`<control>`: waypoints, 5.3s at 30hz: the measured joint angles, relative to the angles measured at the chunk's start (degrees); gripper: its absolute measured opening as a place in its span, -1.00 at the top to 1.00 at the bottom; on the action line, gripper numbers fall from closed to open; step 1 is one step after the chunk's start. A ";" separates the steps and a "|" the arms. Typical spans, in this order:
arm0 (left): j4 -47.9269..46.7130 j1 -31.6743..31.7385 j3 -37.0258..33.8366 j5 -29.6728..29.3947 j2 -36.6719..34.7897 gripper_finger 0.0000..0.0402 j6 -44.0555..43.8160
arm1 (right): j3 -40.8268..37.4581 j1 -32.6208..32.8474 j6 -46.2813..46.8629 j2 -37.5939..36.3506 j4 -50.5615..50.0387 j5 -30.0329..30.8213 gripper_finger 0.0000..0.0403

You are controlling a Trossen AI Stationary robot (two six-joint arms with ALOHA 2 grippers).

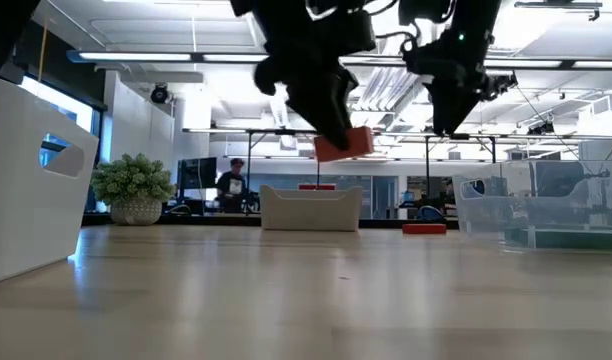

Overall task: Sort & place blocks by color
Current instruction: Put the orange wooden block into the gray bin, then put the red wooden block into the white bin

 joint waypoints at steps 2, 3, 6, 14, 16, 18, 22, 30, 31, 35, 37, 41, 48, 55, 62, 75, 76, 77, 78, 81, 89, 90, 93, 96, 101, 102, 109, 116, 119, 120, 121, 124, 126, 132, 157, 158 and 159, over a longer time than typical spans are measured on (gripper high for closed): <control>-0.04 2.34 0.01 -0.26 -0.26 0.49 -0.02 | 0.00 -2.71 -3.60 0.00 0.97 -0.50 0.00; -0.18 3.38 -0.02 -0.55 -0.38 0.49 -0.16 | 0.00 -4.07 -5.25 0.00 1.46 -0.79 0.00; 0.62 6.89 0.00 -1.90 -0.57 0.49 -0.25 | 0.02 -8.04 -9.79 0.00 3.59 -2.68 0.00; 4.01 16.00 0.00 -3.96 -0.57 0.49 -1.20 | 0.04 -16.81 -24.09 0.00 12.41 -14.20 0.00; 5.85 18.11 0.00 -3.85 -0.57 0.49 -2.68 | 0.04 -18.48 -27.51 0.00 13.60 -16.59 0.00; 7.41 20.21 0.00 -3.79 -0.57 0.49 -4.58 | 0.04 -19.96 -31.03 0.00 14.10 -18.20 0.00; 9.96 23.90 0.00 -3.84 -0.57 0.49 -9.49 | 0.04 -22.05 -37.01 0.00 14.30 -18.55 0.00; 14.83 28.69 0.00 -3.71 -0.04 0.41 -18.86 | 0.07 -25.02 -39.13 0.24 18.98 -18.16 0.00; 14.79 29.07 0.00 -3.63 0.05 0.41 -20.57 | 0.07 -25.18 -39.09 0.24 19.77 -18.20 0.00; 16.67 29.43 0.00 -2.64 0.16 0.41 -24.69 | 0.07 -25.72 -39.58 0.24 20.81 -19.78 0.00; 17.42 29.26 0.00 -1.69 0.40 0.41 -25.90 | 0.09 -26.07 -41.04 0.50 20.76 -21.91 0.00; 18.01 28.78 0.09 -1.64 1.66 0.41 -27.25 | 0.09 -26.12 -42.07 2.39 20.61 -24.59 0.00; 19.81 29.14 0.00 -2.05 3.38 0.41 -28.46 | 0.09 -26.16 -45.25 6.37 17.69 -24.50 0.00; 20.25 30.49 0.00 -2.24 3.85 0.41 -28.63 | 0.09 -26.16 -51.91 10.63 16.31 -24.77 0.00; 20.06 31.09 0.00 -2.27 3.91 0.33 -28.92 | 0.09 -26.13 -55.22 15.33 14.75 -21.85 0.00; 19.69 31.06 0.00 -2.22 3.88 0.02 -28.89 | 0.09 -26.05 -57.08 19.31 12.37 -20.06 0.00; 19.61 31.06 0.00 -2.13 3.79 0.01 -28.85 | 0.09 -26.05 -57.32 19.45 12.31 -20.06 0.00; 19.53 31.06 0.00 -1.99 3.64 0.01 -28.65 | 0.09 -26.05 -57.98 19.55 12.36 -20.03 0.00; 19.54 31.06 0.00 -1.84 3.55 0.01 -28.32 | 0.09 -26.05 -58.82 19.60 12.73 -19.99 0.00; 18.59 31.03 0.00 -0.95 2.54 0.01 -27.84 | 0.09 -26.05 -62.98 19.69 12.72 -19.59 0.00; 16.75 31.03 0.00 -0.10 -4.49 0.01 -25.29 | 0.09 -26.06 -70.51 20.28 13.93 -20.54 0.00; 16.63 31.02 0.00 -0.08 -5.77 0.01 -24.80 | 0.09 -26.13 -70.80 20.71 14.07 -20.47 0.00; 14.41 30.86 0.00 0.54 -9.98 0.01 -24.74 | 0.09 -26.51 -71.62 22.64 14.18 -20.28 0.00; 10.99 30.43 0.02 0.98 -14.44 0.01 -24.78 | 0.09 -26.82 -72.04 24.60 14.32 -19.04 0.00; 4.89 29.34 0.02 0.95 -20.44 0.01 -24.83 | 0.09 -26.91 -72.60 27.10 16.44 -14.68 0.00; 3.54 29.09 0.02 0.94 -21.30 0.01 -24.86 | 0.10 -26.92 -72.96 27.52 16.39 -15.13 0.00; -3.98 26.68 0.02 0.80 -23.67 0.01 -26.90 | 0.29 -27.21 -72.25 30.20 15.30 -15.10 0.01; -7.43 24.70 0.00 0.57 -23.30 0.01 -26.99 | 0.28 -27.19 -71.35 30.29 14.81 -15.57 0.31; -7.37 24.03 0.00 0.55 -23.30 0.01 -27.35 | 0.28 -27.19 -70.03 30.28 14.68 -15.60 0.58; -7.39 23.96 0.00 0.55 -23.30 0.01 -27.92 | 0.28 -27.20 -69.65 30.29 14.58 -15.56 0.68; -7.39 23.95 0.00 0.55 -23.30 0.01 -28.52 | 0.28 -27.21 -68.96 30.27 14.38 -15.56 0.77; -7.46 23.97 0.00 0.57 -23.30 0.01 -30.56 | 0.28 -27.19 -67.13 30.18 13.56 -15.61 0.84; -7.84 23.97 0.00 0.56 -23.30 0.01 -32.07 | 0.24 -27.08 -65.44 29.97 13.38 -15.69 0.84; -8.54 23.64 0.00 0.88 -23.30 0.01 -33.31 | -0.08 -26.07 -60.45 27.06 10.44 -20.44 0.83; -10.27 8.90 -0.02 5.77 -23.30 0.01 -26.74 | 0.02 -2.72 -22.30 3.82 12.36 -28.38 0.83; -10.16 7.94 -0.02 5.79 -23.30 0.01 -26.49 | 0.03 -1.34 -20.31 3.21 13.30 -28.23 0.83; -10.04 7.10 -0.02 5.91 -23.30 0.01 -26.22 | 0.04 0.04 -18.46 2.66 14.04 -27.83 0.83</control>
